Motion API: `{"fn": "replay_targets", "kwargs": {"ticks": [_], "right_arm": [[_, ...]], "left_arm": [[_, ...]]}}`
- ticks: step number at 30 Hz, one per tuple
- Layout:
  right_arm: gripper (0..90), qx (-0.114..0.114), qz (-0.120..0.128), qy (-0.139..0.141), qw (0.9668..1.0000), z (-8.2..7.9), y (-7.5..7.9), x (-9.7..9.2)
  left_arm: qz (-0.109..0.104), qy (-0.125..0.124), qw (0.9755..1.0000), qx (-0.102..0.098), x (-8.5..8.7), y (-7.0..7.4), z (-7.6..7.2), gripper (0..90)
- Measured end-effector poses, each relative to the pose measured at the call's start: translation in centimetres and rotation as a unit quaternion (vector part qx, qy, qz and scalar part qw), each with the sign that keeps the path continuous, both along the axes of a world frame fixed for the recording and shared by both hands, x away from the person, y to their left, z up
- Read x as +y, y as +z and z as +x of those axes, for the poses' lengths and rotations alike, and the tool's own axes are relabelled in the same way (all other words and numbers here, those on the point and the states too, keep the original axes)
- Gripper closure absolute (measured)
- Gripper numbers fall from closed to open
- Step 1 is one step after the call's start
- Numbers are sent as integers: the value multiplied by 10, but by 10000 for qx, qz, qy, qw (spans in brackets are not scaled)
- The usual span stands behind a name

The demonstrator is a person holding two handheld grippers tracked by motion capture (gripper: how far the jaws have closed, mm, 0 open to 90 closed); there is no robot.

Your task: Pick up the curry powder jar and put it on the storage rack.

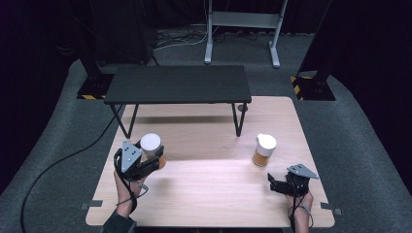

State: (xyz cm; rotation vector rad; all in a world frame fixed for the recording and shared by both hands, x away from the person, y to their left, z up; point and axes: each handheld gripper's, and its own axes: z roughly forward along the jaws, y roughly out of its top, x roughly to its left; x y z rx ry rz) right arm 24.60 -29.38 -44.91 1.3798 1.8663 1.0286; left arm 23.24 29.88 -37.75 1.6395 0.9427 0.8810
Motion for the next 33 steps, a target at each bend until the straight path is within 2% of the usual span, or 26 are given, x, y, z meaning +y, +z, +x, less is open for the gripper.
{"fn": "replay_targets", "kwargs": {"ticks": [33], "right_arm": [[0, 63, -51, 30, 10000, 3, 1, 1]], "left_arm": [[6, -36, 10000, -45, -6, 18, 28, 332]]}}
